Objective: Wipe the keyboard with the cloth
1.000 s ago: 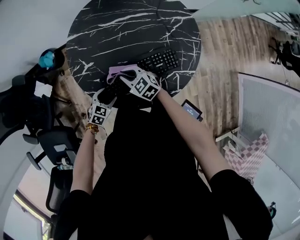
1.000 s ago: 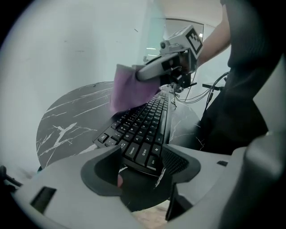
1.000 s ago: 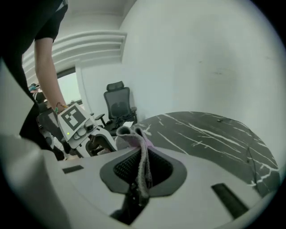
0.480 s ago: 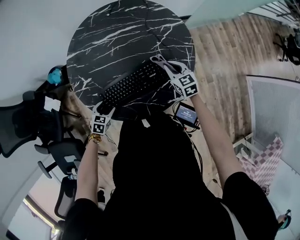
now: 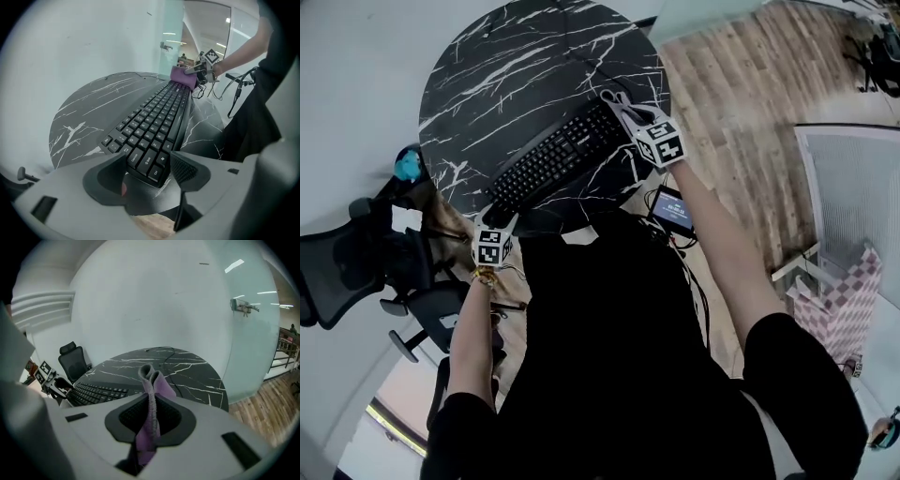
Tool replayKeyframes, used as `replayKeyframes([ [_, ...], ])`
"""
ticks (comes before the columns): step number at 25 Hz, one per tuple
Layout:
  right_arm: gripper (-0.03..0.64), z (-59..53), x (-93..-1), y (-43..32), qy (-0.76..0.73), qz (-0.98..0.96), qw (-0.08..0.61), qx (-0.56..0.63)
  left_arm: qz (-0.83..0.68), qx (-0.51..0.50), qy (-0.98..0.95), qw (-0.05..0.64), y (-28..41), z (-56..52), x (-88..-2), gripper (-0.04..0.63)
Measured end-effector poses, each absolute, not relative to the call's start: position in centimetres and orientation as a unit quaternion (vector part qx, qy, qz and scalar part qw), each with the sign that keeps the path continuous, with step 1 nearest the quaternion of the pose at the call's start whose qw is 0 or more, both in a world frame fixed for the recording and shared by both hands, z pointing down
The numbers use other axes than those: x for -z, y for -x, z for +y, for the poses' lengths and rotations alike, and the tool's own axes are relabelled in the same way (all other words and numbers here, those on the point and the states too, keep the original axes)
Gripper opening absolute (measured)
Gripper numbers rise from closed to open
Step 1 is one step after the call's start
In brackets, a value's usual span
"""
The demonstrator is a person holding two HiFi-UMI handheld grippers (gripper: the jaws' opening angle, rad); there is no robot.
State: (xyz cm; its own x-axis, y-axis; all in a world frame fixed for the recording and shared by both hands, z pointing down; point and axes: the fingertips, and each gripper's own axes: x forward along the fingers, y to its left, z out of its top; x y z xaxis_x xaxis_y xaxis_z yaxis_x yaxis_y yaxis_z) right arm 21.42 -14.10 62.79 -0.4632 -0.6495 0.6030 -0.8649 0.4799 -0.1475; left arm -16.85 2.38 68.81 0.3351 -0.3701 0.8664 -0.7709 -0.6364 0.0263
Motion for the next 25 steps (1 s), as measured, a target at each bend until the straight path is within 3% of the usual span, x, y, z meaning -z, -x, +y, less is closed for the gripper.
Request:
replayKeyframes([
  [12,0.052,-12.8,-67.4,-19.9,-0.325,-0.844,0.346,-0.249,-0.371,-0.431,-0.797,0.204,16.5,1.7,-68.7,0.288],
  [25,0.052,-12.3,-67.9,-18.8,-0.315,-0.845,0.377,-0.213,-0.38,-0.413,-0.803,0.201,16.3,2.0,-68.8,0.29],
])
